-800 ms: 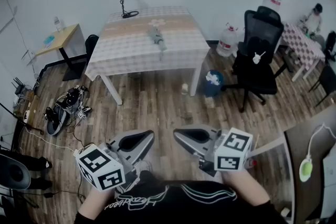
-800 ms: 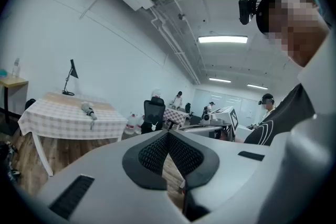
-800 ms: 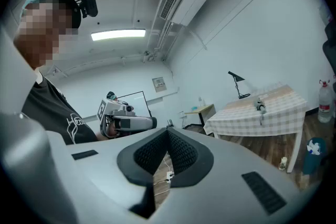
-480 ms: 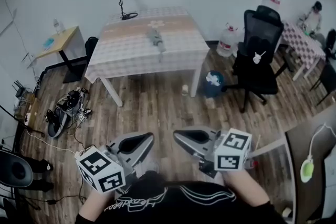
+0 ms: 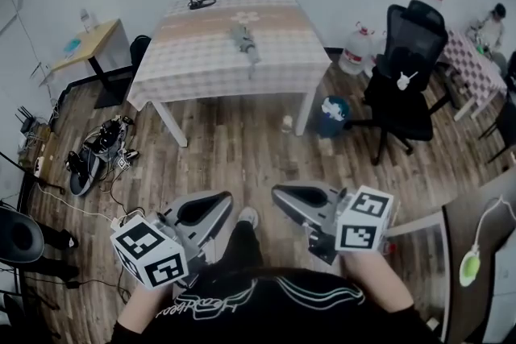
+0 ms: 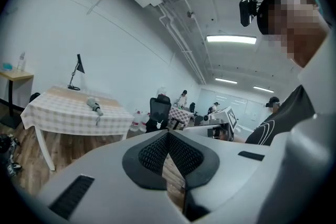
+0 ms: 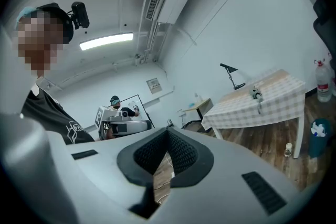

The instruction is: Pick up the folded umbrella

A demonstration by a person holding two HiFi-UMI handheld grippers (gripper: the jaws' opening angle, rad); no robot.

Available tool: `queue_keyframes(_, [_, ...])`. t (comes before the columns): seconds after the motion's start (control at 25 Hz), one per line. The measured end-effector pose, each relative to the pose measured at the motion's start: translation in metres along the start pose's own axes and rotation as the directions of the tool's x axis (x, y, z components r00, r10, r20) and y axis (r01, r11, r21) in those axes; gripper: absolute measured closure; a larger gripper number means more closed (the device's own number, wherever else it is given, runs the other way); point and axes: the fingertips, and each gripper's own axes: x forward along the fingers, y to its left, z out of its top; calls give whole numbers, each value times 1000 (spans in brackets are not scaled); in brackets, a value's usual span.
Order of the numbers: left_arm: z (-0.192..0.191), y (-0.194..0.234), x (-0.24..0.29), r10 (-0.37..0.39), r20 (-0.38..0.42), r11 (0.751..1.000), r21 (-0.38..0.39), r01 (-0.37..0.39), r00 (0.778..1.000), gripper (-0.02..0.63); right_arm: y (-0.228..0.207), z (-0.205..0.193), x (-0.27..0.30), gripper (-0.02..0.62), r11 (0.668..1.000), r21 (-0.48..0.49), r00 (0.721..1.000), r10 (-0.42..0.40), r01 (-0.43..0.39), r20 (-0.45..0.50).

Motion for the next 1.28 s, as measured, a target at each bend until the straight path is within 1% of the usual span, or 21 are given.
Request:
queue_keyframes(0.2, [7, 27, 22, -28, -12, 1000, -12, 28, 1000, 609, -28, 8, 13, 585, 1000, 21, 1000, -21, 21, 0])
queue_keyframes(0.4, [18, 67, 58, -56, -32, 998, -36, 55, 998, 609, -75, 18, 32, 584, 997, 59, 999, -48, 49, -8])
queue_keyframes(0.68, [53, 150, 118, -82, -49, 993, -93, 77, 995, 609, -156, 55, 76, 584, 989, 117, 996, -90, 93, -29])
queue_keyframes(0.84, [76, 201, 150, -106, -74, 990, -98, 99, 992, 609, -209, 83, 110, 584, 983, 142, 993, -113, 116, -31])
queue_keyframes(0.96, [88, 243, 168, -115, -78, 989, -102, 107, 990, 609, -243, 99, 140, 584, 981, 145, 991, -125, 130, -41])
queue_keyframes(1.08, [97, 284, 182, -123, -74, 987, -115, 114, 990, 609, -272, 112, 167, 584, 980, 146, 990, -132, 138, -49])
queue_keyframes(1.2, [104, 314, 192, -136, -56, 979, -162, 126, 989, 609, -295, 121, 182, 584, 979, 143, 988, -138, 146, -65])
queue_keyframes(1.28, [107, 328, 196, -134, -49, 976, -180, 124, 990, 609, -307, 128, 188, 584, 977, 147, 987, -145, 153, -63])
